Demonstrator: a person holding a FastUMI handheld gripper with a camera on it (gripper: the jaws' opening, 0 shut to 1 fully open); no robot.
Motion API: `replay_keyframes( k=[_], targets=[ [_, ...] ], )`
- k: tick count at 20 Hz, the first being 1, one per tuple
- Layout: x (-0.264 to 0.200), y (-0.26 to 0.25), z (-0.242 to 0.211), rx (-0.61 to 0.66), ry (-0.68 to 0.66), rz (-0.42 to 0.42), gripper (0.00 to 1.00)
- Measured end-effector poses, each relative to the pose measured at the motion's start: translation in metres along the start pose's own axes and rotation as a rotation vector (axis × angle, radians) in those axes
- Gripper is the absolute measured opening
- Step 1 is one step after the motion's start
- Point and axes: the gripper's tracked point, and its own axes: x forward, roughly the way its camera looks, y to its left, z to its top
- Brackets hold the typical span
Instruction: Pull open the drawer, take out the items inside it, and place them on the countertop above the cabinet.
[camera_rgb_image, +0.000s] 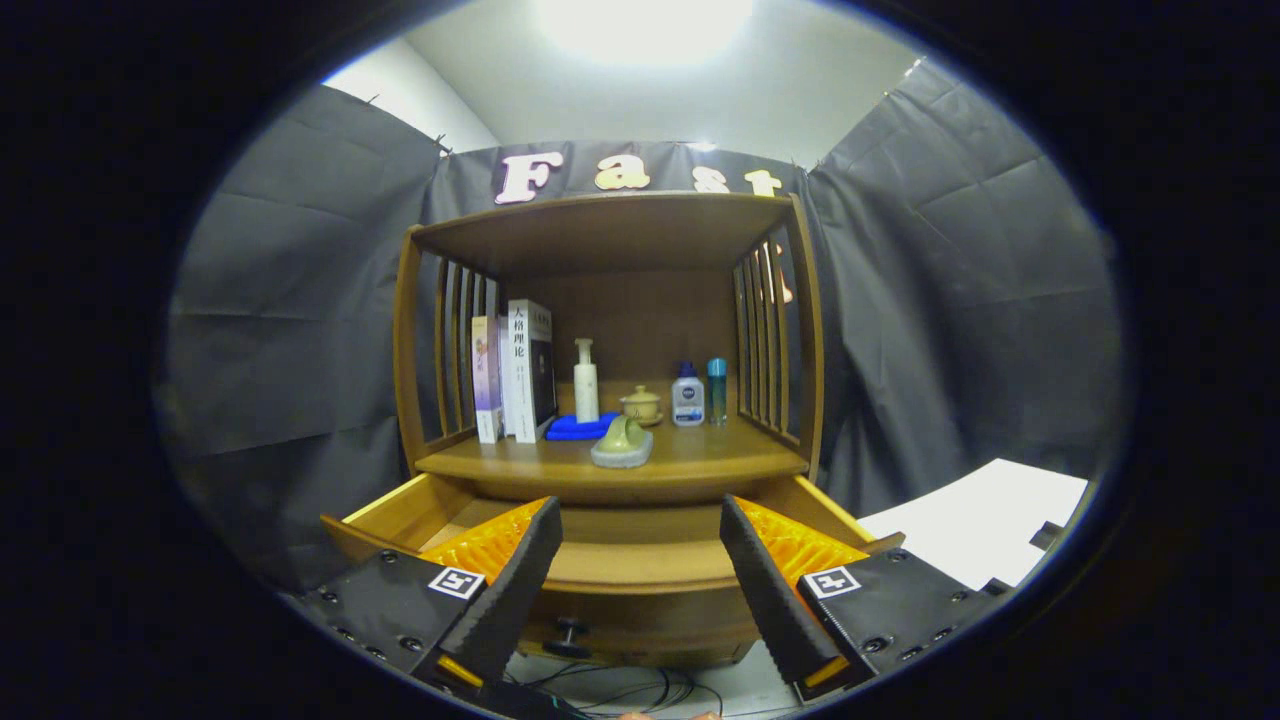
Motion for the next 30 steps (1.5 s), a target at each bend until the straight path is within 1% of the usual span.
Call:
replay_keyframes(
  k=[3,7,9,11,14,18,19,22,27,30],
  targets=[
    [-0.004,0.007,-0.014,-0.018,0.008,0.019,0.99],
    [-0.007,0.026,-0.058,-0.081,0.120,0.057,0.98],
    [-0.005,0.035,-0.071,-0.099,0.138,0.083,0.98],
    [-0.002,0.037,-0.080,-0.110,0.154,0.087,0.99],
    [0.008,0.036,-0.086,-0.097,0.166,0.067,1.00],
    [0.024,0.041,-0.100,-0.068,0.197,0.068,1.00],
    [0.026,0.038,-0.104,-0.070,0.209,0.052,1.00],
    [0.027,0.036,-0.106,-0.109,0.197,0.041,0.98],
    [0.035,0.033,-0.105,-0.108,0.183,0.004,0.98],
    [0.043,0.033,-0.105,-0.157,0.174,-0.009,0.98]
  ],
)
